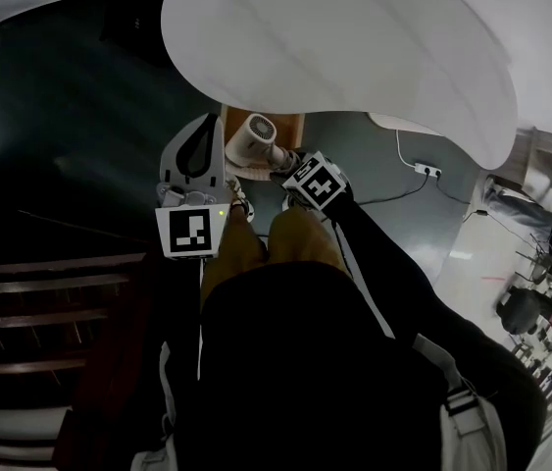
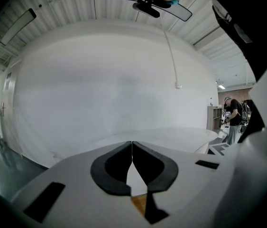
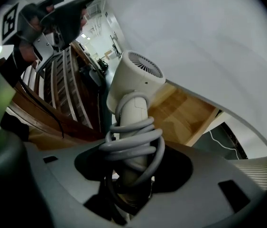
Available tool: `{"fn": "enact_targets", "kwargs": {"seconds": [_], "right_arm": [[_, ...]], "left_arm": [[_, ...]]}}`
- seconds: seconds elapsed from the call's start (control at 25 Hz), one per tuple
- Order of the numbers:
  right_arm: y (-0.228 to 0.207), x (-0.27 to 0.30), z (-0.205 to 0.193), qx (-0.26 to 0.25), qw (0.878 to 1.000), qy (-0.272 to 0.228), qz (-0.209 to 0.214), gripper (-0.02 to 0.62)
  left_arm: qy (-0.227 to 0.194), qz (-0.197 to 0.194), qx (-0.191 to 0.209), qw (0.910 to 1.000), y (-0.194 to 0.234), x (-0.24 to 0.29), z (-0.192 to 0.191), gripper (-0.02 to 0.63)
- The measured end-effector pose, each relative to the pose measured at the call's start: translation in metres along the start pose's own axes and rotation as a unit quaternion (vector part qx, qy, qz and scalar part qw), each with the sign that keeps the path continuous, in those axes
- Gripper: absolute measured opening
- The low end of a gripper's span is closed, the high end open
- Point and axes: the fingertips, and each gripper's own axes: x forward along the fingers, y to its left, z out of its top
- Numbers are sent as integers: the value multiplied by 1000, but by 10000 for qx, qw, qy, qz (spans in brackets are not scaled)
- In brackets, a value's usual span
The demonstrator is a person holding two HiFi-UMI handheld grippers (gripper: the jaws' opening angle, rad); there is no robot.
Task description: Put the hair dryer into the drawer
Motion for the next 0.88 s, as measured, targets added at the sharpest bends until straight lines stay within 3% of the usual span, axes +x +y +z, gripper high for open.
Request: {"fn": "enact_targets", "kwargs": {"seconds": [0.12, 0.56, 0.72, 0.88], "right_arm": [[0, 7, -9, 57, 9996, 264, 108, 244], [-22, 16, -4, 772, 9924, 952, -91, 244], [-41, 13, -9, 762, 9863, 1348, -560, 244], [-49, 25, 4, 786, 9877, 1152, -709, 244]], "left_arm": [[-6, 24, -17, 10000, 2, 1, -1, 18], [49, 91, -7, 9999, 9, -2, -4, 18], [85, 110, -26, 9999, 11, -4, -8, 18], [122, 128, -56, 9998, 13, -6, -15, 18]]}}
